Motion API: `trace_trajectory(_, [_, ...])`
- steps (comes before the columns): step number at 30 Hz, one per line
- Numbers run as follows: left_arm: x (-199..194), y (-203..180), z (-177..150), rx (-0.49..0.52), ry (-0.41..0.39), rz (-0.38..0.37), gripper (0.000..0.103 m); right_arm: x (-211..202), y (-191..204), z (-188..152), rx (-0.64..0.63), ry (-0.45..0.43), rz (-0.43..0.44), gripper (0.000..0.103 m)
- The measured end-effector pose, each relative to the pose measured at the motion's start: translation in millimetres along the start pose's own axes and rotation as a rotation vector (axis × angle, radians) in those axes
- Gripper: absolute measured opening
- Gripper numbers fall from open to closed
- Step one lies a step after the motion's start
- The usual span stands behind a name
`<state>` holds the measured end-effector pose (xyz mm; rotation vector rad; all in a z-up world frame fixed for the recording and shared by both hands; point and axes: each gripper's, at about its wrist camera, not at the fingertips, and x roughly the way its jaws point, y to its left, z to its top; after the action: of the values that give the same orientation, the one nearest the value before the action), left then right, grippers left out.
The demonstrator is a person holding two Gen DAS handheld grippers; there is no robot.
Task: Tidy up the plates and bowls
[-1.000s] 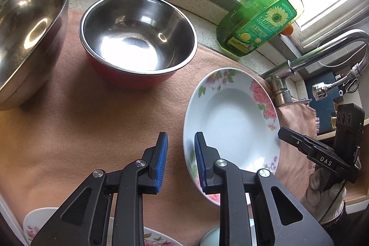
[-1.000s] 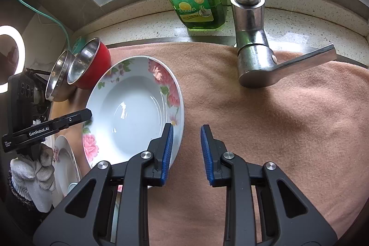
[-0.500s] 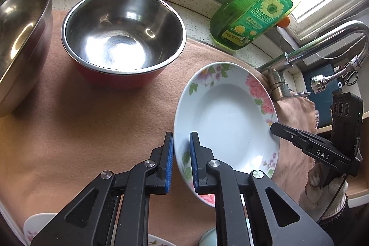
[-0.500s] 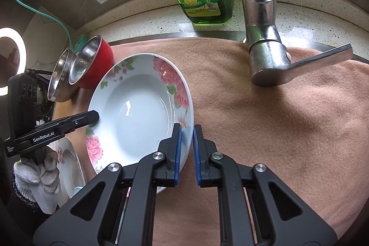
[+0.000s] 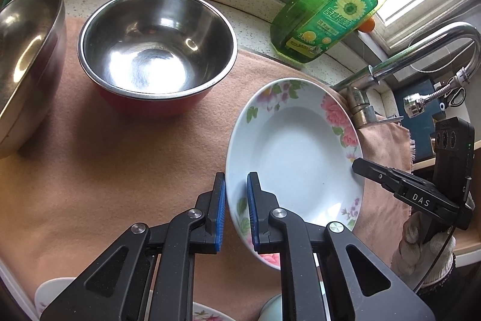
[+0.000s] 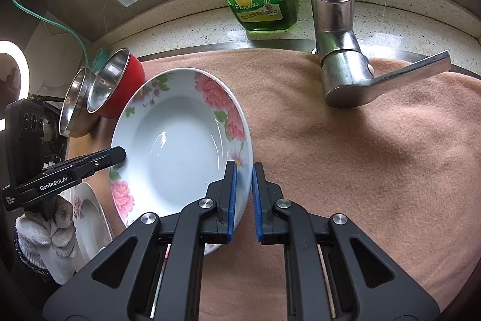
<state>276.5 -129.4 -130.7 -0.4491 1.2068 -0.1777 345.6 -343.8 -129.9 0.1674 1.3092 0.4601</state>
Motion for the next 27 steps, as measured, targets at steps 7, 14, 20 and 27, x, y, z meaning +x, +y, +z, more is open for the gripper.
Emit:
trace_trajectory(7, [-3, 1, 0, 0.003, 0.000, -0.003, 0.012, -2, 0, -1, 0.020, -0.006, -0.003, 0.010])
trace_trajectory(14, [-11, 1, 3, 0.010, -0.016, -0.003, 0.012, -11, 4, 0, 0.029, -0.027, -0.005, 0.010])
trace_trajectory(20, [-24, 3, 6, 0.012, -0.036, -0.011, 0.012, -26, 15, 3, 0.022, -0.054, 0.001, 0.010])
trace_trajectory(27, [-41, 5, 4, 0.023, -0.061, -0.020, 0.012, -40, 26, -1, 0.025, -0.077, 0.010, 0.010])
